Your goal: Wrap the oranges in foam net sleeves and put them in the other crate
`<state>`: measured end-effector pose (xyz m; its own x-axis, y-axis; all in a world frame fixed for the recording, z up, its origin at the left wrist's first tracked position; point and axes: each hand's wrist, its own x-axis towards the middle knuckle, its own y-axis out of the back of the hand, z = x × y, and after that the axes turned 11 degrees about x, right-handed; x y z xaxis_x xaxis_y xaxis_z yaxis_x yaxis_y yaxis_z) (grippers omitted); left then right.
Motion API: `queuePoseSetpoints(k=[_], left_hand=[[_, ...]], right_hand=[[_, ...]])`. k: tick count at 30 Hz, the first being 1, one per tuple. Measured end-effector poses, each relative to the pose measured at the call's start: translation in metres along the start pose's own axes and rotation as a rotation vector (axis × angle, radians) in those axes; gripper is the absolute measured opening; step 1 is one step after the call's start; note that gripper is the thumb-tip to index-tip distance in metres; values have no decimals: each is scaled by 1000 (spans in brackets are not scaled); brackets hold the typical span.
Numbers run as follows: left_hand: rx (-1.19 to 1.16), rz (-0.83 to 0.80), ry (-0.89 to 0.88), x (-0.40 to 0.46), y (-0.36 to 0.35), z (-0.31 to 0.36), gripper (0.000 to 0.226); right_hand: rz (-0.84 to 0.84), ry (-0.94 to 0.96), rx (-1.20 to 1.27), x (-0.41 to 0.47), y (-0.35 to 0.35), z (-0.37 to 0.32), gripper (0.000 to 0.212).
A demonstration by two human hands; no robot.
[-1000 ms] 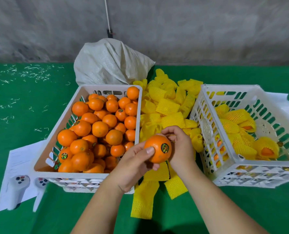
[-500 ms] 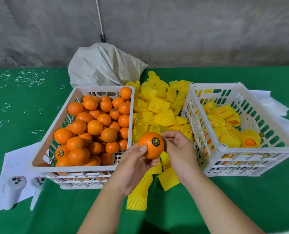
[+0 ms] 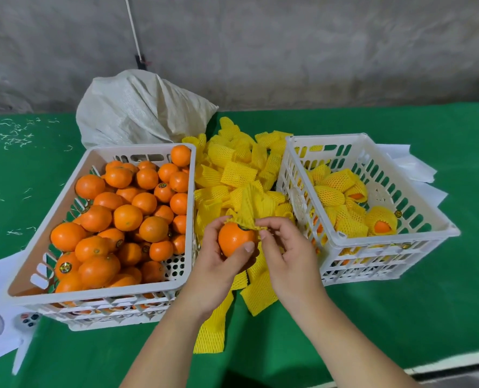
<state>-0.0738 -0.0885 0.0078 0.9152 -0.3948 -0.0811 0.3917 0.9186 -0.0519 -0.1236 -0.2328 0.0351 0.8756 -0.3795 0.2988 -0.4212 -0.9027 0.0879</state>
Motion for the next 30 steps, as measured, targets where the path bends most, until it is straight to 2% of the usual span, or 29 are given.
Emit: queuePoseSetpoints(k=[3,6,9,11,14,16,20,23,26,28,30], left_hand=[[-35,53,-25,2,-10,-2,59],[-117,213,-4,3,-16,-3,56],[-150,302,90,2,-25,-6,67],[-283,243,172,0,-31,-6,70],[-500,22,167,-4,-28,-1,59],[-406,-37,96,-6,-22,-4,54],[-14,156,-30,-7,-19,-10,69],[43,355,31,-4,-23,-15,76],[92,476,11,-1,-29,-22,64],[62,493,34,-1,-35,-24,55],[-15,429,50,-2,-40,-21,55]], right_hand=[[-27,140,-114,3,-2,-7,17],[-88,322,-199,1,-5,-8,20],[-112,355,-312,2,-5,-1,26],[-119,266,-337,3,-7,2,38],[-107,218,-303,4,-6,5,44],[-127,233,-240,6,-2,6,45],[-86,240,-258,14,8,8,41],[-98,389,-296,10,8,8,29],[-181,494,-279,0,5,15,27],[-182,401,-253,1,6,21,32],[-187,269,-188,4,10,22,43]])
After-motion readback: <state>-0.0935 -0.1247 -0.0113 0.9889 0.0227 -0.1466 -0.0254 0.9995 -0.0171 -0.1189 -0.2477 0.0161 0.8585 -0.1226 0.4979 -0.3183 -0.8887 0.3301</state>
